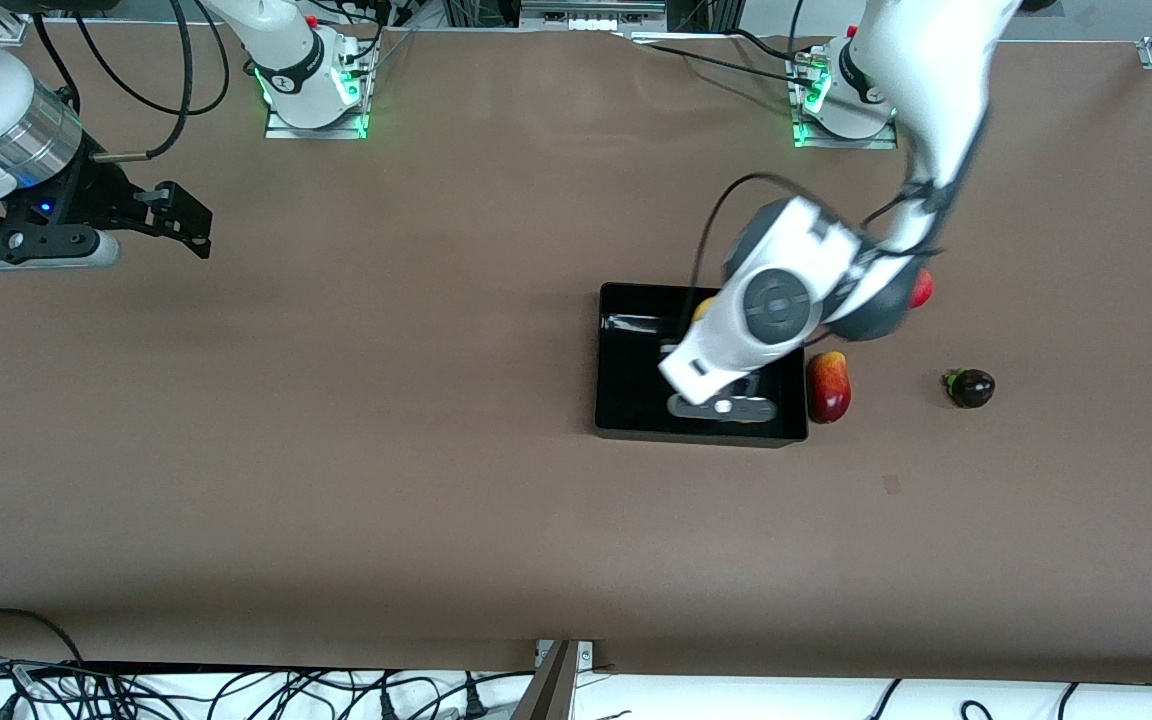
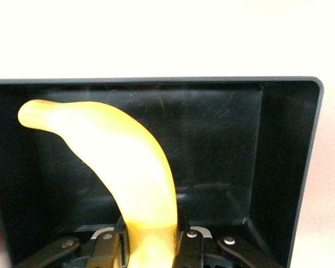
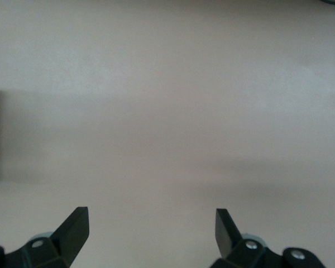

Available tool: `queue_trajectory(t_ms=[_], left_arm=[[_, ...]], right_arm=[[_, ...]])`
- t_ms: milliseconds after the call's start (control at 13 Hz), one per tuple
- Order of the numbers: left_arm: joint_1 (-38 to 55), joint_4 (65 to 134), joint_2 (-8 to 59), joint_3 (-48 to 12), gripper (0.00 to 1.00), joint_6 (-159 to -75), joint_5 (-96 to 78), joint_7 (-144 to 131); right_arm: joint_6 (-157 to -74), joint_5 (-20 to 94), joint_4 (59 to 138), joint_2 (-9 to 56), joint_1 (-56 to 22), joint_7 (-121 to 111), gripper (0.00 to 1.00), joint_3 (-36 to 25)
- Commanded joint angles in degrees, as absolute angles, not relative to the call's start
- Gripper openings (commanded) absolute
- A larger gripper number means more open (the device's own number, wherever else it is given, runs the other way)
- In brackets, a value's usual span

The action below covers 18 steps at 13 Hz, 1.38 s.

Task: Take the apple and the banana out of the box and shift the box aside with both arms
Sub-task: 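Lift the banana out and lower it beside the mango, then open the left gripper and raise it while the right gripper advances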

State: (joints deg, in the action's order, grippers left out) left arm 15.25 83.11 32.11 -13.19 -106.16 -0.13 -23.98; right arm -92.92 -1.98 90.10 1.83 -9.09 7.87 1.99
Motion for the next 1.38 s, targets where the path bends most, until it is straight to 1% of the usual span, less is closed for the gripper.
queue_trajectory(t_ms=[0,154,231,308,385,462,615,769,846,923,1000,1077,1231,1308], left_arm=[[6.5,80.4,32.1,-13.4,0.0,-100.4,0.7,-10.7],[0.2,80.9,34.1,-13.1,0.0,-100.7,3.6,1.5],[-1.4,81.4,35.5,-13.1,0.0,-101.7,6.6,5.1],[-3.5,83.3,36.6,-13.1,0.0,-103.8,7.9,6.9],[-5.0,85.8,37.2,-13.1,0.0,-107.2,8.1,8.5],[-6.3,88.5,38.0,-13.1,0.0,-112.4,9.3,11.7],[-9.7,93.1,39.5,-13.1,0.02,-121.9,10.8,16.0],[-10.3,96.1,40.1,-13.1,0.15,-127.6,10.8,17.2],[-10.4,96.2,40.1,-13.1,0.73,-127.7,10.8,17.1],[-10.4,95.7,39.7,-13.1,1.0,-127.6,10.8,17.1],[-10.4,95.4,38.5,-13.3,1.0,-127.1,10.8,17.3],[-10.5,95.4,35.5,-14.0,1.0,-126.1,10.1,17.1],[-9.7,93.0,29.6,-16.1,1.0,-118.7,9.8,14.7],[-9.8,90.8,27.9,-17.4,1.0,-113.0,9.8,13.3]], right_arm=[[-92.8,-1.1,89.6,1.8,-9.0,7.1,1.0,1.9],[-92.8,-1.1,89.6,1.8,-9.1,7.4,1.0,2.1],[-92.8,-1.1,89.6,1.8,-9.4,7.9,1.0,2.2],[-92.7,-1.1,89.6,1.8,-9.6,7.9,1.0,2.2],[-92.8,-1.1,89.6,1.8,-9.6,7.6,1.0,2.2],[-93.1,-1.1,89.6,1.8,-9.6,7.2,1.0,2.2],[-96.5,-1.2,89.7,2.5,-9.7,7.0,1.0,2.2],[-98.3,-1.1,89.6,4.0,-10.5,7.0,1.0,2.2],[-98.3,-1.1,89.6,4.0,-10.8,7.1,1.0,2.2],[-98.1,-1.0,89.6,4.0,-11.2,7.1,1.0,2.3],[-98.1,-1.0,89.6,3.8,-11.8,7.1,1.0,2.3],[-98.1,-1.0,89.6,3.7,-12.0,7.2,1.0,2.3],[-97.9,-1.1,89.6,3.6,-13.2,7.7,1.0,2.2],[-98.2,-1.1,89.6,3.6,-13.2,7.7,1.0,2.2]])
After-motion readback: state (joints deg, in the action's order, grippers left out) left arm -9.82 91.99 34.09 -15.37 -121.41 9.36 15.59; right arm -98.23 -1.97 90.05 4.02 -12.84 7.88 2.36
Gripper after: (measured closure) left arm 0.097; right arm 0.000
